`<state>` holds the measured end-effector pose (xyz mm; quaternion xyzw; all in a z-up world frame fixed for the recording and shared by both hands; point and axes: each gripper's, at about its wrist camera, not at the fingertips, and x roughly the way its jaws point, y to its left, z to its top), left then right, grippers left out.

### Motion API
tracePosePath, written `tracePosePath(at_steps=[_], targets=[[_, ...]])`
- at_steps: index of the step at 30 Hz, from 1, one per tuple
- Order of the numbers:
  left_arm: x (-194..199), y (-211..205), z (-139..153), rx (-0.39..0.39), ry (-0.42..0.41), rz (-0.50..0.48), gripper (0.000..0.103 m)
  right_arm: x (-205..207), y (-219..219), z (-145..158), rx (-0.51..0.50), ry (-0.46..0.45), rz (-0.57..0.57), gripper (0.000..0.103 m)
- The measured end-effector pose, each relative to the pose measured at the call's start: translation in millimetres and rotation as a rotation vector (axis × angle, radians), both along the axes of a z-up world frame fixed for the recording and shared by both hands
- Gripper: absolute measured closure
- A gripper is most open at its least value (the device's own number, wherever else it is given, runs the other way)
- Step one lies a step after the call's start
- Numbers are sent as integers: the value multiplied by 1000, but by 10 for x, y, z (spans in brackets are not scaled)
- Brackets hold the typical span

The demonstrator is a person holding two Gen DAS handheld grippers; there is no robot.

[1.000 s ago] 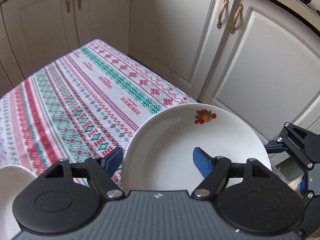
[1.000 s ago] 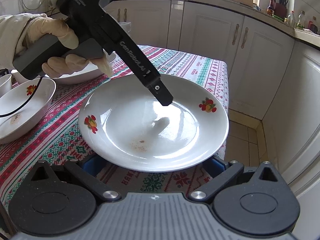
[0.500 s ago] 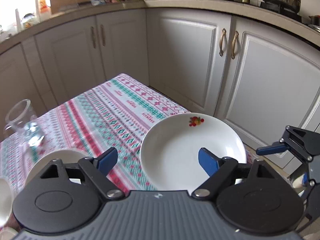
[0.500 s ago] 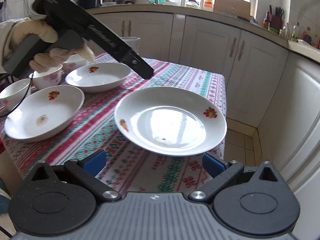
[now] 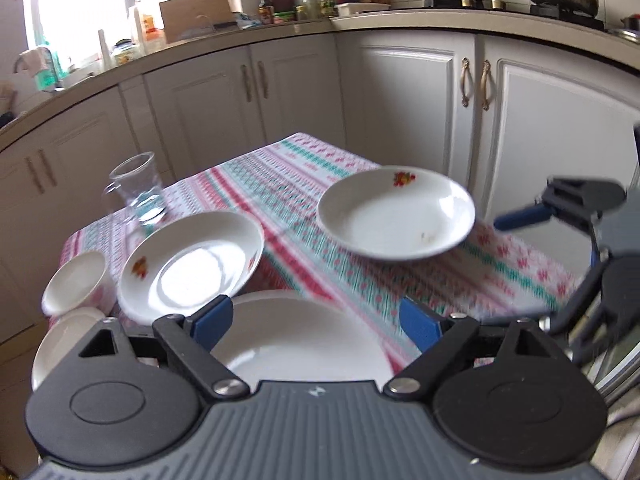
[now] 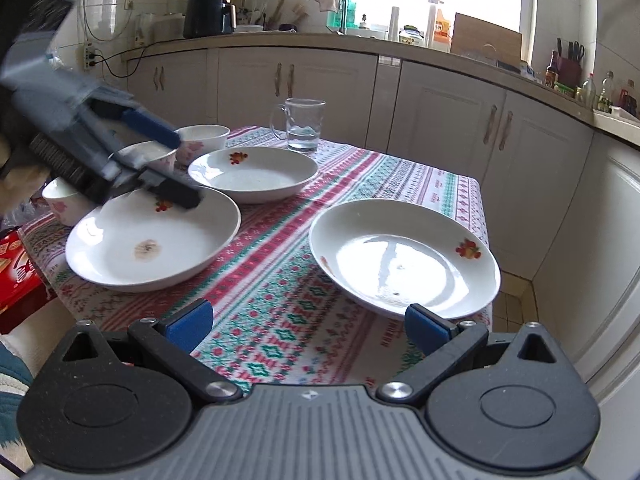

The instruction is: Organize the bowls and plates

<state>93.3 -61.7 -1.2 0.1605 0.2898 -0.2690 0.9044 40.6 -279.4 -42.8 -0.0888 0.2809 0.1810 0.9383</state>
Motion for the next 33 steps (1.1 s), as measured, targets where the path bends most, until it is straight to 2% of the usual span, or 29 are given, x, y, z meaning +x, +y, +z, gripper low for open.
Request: tracePosePath(at_steps=[8, 16, 27, 33], targets=[[-389, 352, -242, -17, 35, 75, 13, -136, 114, 9, 46, -18, -15, 0], [-524, 638, -370, 10, 59, 133, 13, -206, 244, -34, 32, -6, 6, 0], [-407, 747, -653, 24, 161, 158, 13, -192, 337, 22, 0, -8, 29, 0], [-284, 762, -709, -23, 194, 181, 9, -120, 336, 3, -17, 11, 47, 0]])
